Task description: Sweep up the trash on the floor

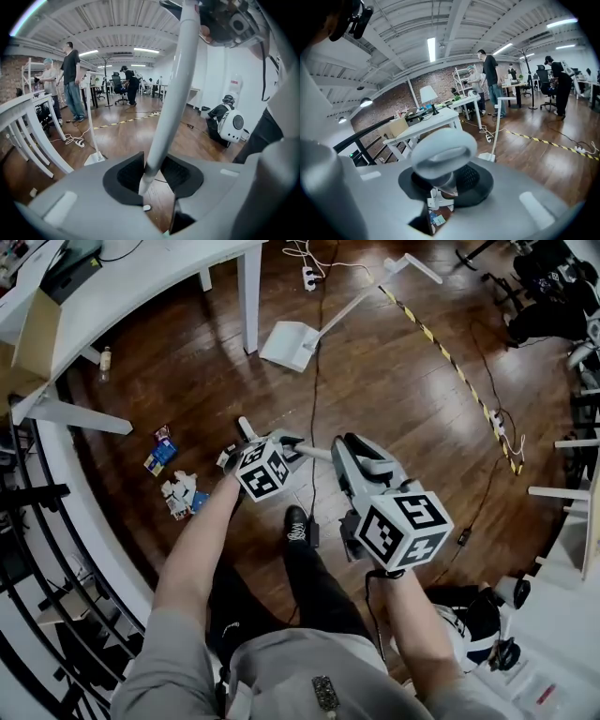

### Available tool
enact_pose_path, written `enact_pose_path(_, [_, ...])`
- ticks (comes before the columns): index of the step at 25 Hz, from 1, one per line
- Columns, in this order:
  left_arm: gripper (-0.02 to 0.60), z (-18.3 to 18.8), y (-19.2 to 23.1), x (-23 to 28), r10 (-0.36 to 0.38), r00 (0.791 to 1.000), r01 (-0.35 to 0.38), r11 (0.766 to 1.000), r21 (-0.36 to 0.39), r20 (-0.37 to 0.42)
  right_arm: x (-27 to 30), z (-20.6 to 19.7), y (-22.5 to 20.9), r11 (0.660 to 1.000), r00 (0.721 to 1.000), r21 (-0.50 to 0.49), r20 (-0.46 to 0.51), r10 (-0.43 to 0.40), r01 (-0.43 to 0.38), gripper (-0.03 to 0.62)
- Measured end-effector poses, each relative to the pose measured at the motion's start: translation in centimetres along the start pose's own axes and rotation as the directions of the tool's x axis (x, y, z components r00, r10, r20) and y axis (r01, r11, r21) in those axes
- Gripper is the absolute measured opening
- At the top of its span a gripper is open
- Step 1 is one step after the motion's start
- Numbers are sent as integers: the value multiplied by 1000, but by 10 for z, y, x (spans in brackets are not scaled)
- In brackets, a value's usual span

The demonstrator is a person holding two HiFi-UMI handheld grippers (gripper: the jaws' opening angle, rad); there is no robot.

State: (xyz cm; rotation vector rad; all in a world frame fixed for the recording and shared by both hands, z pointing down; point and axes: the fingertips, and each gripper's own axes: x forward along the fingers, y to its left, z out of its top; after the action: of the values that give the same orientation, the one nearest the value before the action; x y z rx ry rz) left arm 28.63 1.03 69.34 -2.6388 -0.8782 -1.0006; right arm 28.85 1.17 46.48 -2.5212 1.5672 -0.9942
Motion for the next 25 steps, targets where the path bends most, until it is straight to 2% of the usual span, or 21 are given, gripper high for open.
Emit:
enact_pose_path(2, [112,-12,-2,-10,-2,1000,2,1000,-16,-12,6,-4,11,1000,1000,1,-15,21,-21,69])
enact_pose_path(9, [110,-54,12,-61,55,998,-58,992,-108,-31,40,-5,77,990,991,-65,-60,120,-124,72])
enact_pose_path(18, [110,-122,20,-131,116,989,-132,971,-198,-87,75,-25,168,957,960,-123,-134,245,-261,71])
enact_pose_path(25, [109,-170,35,-200,149,985,-166,951,-262,-84,112,-25,248,946,949,-138,-164,269,-292,69])
